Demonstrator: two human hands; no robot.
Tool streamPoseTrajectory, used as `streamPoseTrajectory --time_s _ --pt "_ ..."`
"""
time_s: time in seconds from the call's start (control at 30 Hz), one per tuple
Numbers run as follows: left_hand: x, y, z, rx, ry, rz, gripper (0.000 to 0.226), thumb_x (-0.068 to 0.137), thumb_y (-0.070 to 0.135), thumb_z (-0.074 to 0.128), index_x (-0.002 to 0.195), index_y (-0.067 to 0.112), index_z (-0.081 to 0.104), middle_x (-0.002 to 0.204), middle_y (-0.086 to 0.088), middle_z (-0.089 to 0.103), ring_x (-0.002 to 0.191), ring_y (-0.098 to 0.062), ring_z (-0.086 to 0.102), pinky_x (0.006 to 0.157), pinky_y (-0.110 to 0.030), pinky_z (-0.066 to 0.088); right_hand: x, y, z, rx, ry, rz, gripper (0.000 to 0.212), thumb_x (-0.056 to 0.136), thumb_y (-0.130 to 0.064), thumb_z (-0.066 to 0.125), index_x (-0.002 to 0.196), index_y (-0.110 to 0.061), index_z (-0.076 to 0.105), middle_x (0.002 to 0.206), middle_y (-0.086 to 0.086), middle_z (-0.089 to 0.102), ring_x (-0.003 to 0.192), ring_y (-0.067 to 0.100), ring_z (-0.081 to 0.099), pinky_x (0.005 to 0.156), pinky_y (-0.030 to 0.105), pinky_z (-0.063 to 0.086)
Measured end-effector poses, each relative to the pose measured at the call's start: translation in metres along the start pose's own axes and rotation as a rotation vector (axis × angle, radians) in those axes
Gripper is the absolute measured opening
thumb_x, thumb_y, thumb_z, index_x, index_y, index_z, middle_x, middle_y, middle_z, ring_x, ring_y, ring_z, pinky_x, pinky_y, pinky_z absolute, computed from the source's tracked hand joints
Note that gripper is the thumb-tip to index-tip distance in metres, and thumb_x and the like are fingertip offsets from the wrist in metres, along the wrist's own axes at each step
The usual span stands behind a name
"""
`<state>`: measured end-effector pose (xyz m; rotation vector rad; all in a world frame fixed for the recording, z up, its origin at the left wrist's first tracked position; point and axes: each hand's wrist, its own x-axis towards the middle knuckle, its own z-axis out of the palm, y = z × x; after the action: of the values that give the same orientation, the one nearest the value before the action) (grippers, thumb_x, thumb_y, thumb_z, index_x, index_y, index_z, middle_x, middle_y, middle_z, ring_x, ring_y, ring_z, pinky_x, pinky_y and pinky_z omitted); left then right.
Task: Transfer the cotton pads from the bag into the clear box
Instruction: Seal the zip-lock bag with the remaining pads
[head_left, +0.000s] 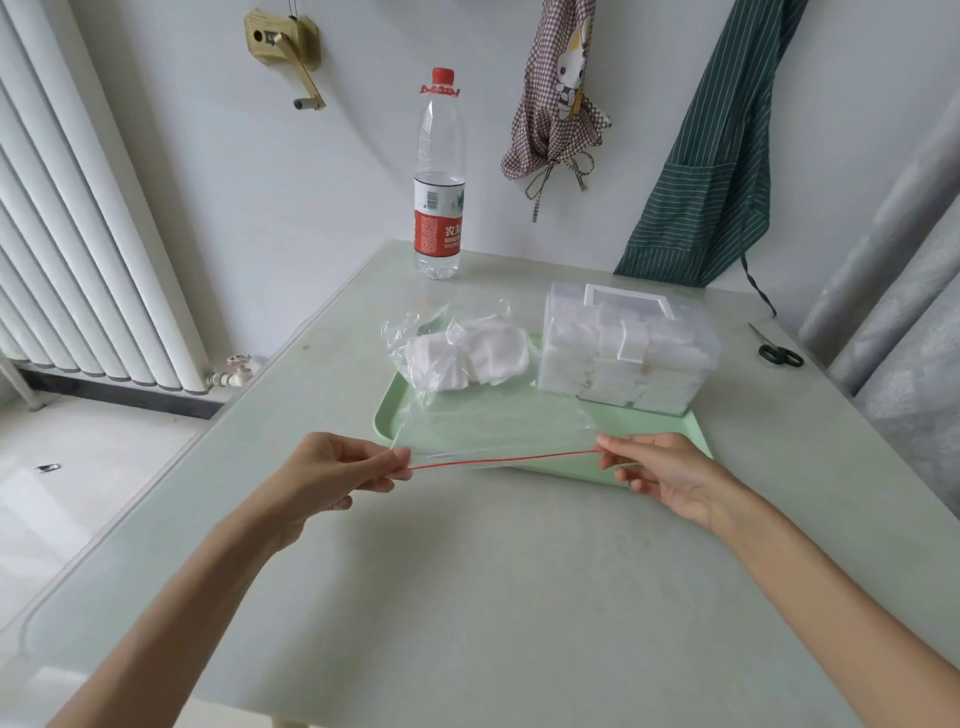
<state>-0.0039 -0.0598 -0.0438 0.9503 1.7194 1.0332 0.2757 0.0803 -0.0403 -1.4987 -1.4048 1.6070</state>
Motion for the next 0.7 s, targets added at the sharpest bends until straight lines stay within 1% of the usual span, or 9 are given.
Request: streamPoseTrajectory --time_s 0.17,0.23,0.3,0.37,0.43,0.53,0.6,0.63,0.7 --pt "-0.007 -0.013 0.009 -0.067 0.103 0.029 0.017 0.083 0.03 0.068 0.079 0.015 0.075 0.075 0.007 0.075 0.058 0.006 0.063 0.057 -0.023 0.031 -0.009 0.009 0.009 0.047 0.128 -0.116 0.013 0.085 -0.009 0.066 0.074 -0.004 0.066 0.064 0.007 0.058 0.038 0.005 0.052 0.039 0.012 0.039" --pt "-0.009 -0.015 0.015 -0.105 0.134 0.031 0.02 0.084 0.033 0.067 0.083 0.015 0.075 0.078 0.007 0.075 0.059 0.006 0.064 0.057 -0.023 0.032 -0.012 0.009 0.016 0.152 0.159 -0.101 0.012 0.087 -0.013 0.064 0.077 -0.006 0.067 0.065 0.006 0.059 0.037 0.006 0.053 0.039 0.013 0.042" --pt "-0.013 -0.014 0.017 -0.122 0.123 0.009 0.023 0.083 0.038 0.066 0.084 0.017 0.075 0.081 0.008 0.075 0.062 0.006 0.065 0.059 -0.023 0.033 -0.017 0.007 0.022 0.295 0.15 -0.043 0.015 0.09 -0.02 0.061 0.081 -0.008 0.065 0.063 0.006 0.06 0.035 0.007 0.053 0.038 0.013 0.043" --pt "-0.015 -0.014 0.017 -0.101 0.074 -0.017 0.023 0.082 0.04 0.067 0.086 0.019 0.076 0.084 0.009 0.075 0.065 0.006 0.066 0.059 -0.023 0.034 -0.024 0.005 0.026 0.403 0.111 0.022 0.023 0.091 -0.03 0.059 0.083 -0.009 0.062 0.059 0.006 0.061 0.035 0.007 0.053 0.036 0.013 0.043" --pt "-0.017 -0.016 0.017 -0.083 0.032 -0.028 0.021 0.082 0.036 0.068 0.089 0.018 0.076 0.085 0.008 0.075 0.065 0.007 0.065 0.055 -0.019 0.033 -0.035 0.005 0.035 0.466 0.02 0.123 0.029 0.089 -0.037 0.059 0.087 -0.008 0.059 0.056 0.005 0.063 0.035 0.006 0.052 0.036 0.013 0.044" --pt "-0.017 -0.019 0.02 -0.086 0.017 -0.036 0.019 0.083 0.032 0.068 0.091 0.016 0.075 0.083 0.008 0.075 0.061 0.008 0.062 0.048 -0.013 0.031 -0.049 0.009 0.064 0.394 -0.178 0.28 0.039 0.082 -0.04 0.065 0.101 -0.006 0.057 0.065 0.006 0.068 0.036 0.006 0.051 0.037 0.014 0.046" --pt "-0.017 -0.017 0.024 -0.089 0.011 -0.039 0.019 0.084 0.032 0.068 0.092 0.016 0.074 0.082 0.009 0.074 0.061 0.008 0.061 0.047 -0.012 0.03 -0.051 0.01 0.088 0.315 -0.26 0.315 0.044 0.081 -0.038 0.069 0.107 -0.003 0.059 0.073 0.006 0.069 0.038 0.005 0.05 0.039 0.014 0.047" --pt "-0.017 -0.016 0.026 -0.088 0.008 -0.039 0.018 0.084 0.032 0.067 0.091 0.017 0.074 0.082 0.01 0.074 0.061 0.008 0.061 0.048 -0.013 0.03 -0.049 0.009 0.098 0.297 -0.273 0.311 0.042 0.081 -0.036 0.07 0.106 -0.004 0.061 0.074 0.005 0.069 0.038 0.003 0.051 0.04 0.013 0.046" --pt "-0.017 -0.012 0.027 -0.077 0.011 -0.042 0.016 0.085 0.032 0.067 0.09 0.018 0.074 0.084 0.011 0.074 0.06 0.007 0.06 0.053 -0.017 0.031 -0.045 0.006 0.114 0.293 -0.266 0.283 0.026 0.082 -0.029 0.071 0.096 -0.007 0.065 0.074 0.004 0.067 0.037 0.002 0.051 0.04 0.011 0.044"
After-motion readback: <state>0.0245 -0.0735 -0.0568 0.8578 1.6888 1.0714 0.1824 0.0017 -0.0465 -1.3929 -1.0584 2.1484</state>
